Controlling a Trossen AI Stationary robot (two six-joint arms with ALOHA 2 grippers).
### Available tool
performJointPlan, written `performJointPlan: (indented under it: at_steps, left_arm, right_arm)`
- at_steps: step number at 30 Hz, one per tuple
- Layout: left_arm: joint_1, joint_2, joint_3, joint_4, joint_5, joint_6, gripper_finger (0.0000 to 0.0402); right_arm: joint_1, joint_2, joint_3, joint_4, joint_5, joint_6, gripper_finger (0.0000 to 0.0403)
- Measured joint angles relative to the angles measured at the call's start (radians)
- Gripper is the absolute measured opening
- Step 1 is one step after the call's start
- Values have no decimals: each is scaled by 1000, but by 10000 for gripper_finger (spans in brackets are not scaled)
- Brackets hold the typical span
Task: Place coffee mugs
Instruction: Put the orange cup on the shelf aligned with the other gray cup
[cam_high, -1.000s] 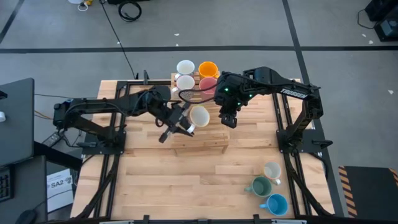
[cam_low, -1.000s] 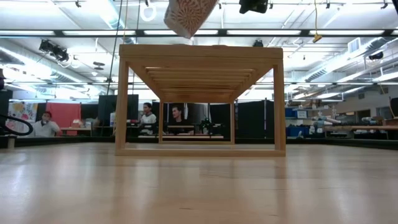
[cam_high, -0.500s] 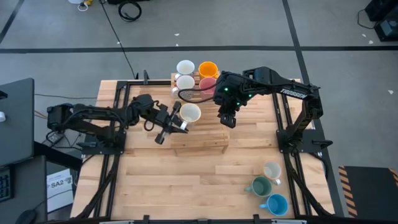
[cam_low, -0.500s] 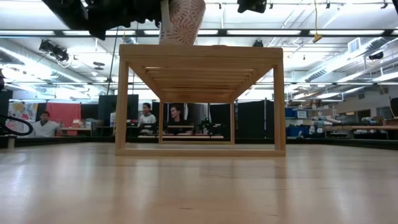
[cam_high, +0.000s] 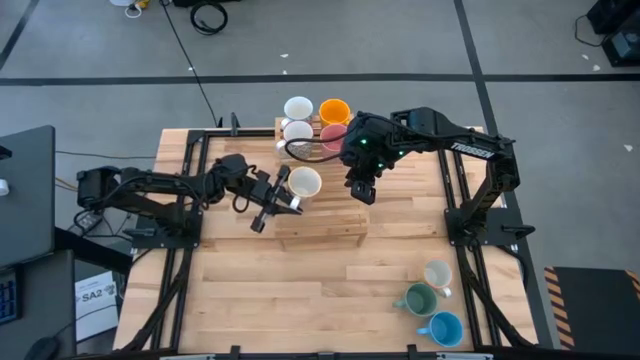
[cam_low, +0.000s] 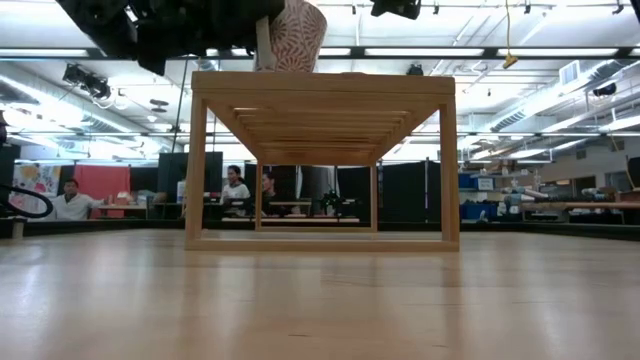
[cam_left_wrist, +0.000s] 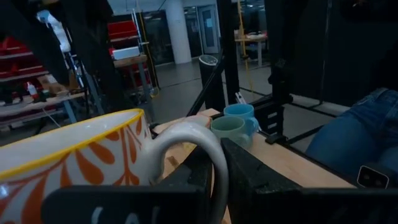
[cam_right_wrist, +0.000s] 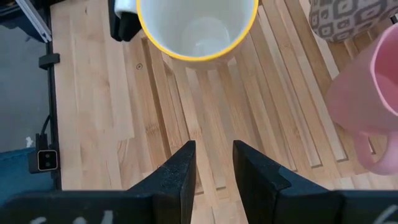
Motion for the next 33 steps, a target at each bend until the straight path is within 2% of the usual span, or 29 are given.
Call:
performJointPlan:
  at_steps: [13, 20, 28, 33]
  left_arm:
    - [0, 3, 2, -79, -3, -28, 32]
    - [0, 3, 3, -85, -6, -105, 32]
    - [0, 3, 3, -91, -4, -102, 33]
    - [-1, 5, 0, -104, -6, -133, 54]
  right_arm:
    - [0, 0, 0, 0, 2, 0, 112]
    - [0, 0, 0, 0, 2, 0, 112]
    - [0, 0, 0, 0, 2, 0, 112]
    - [0, 0, 0, 0, 2, 0, 112]
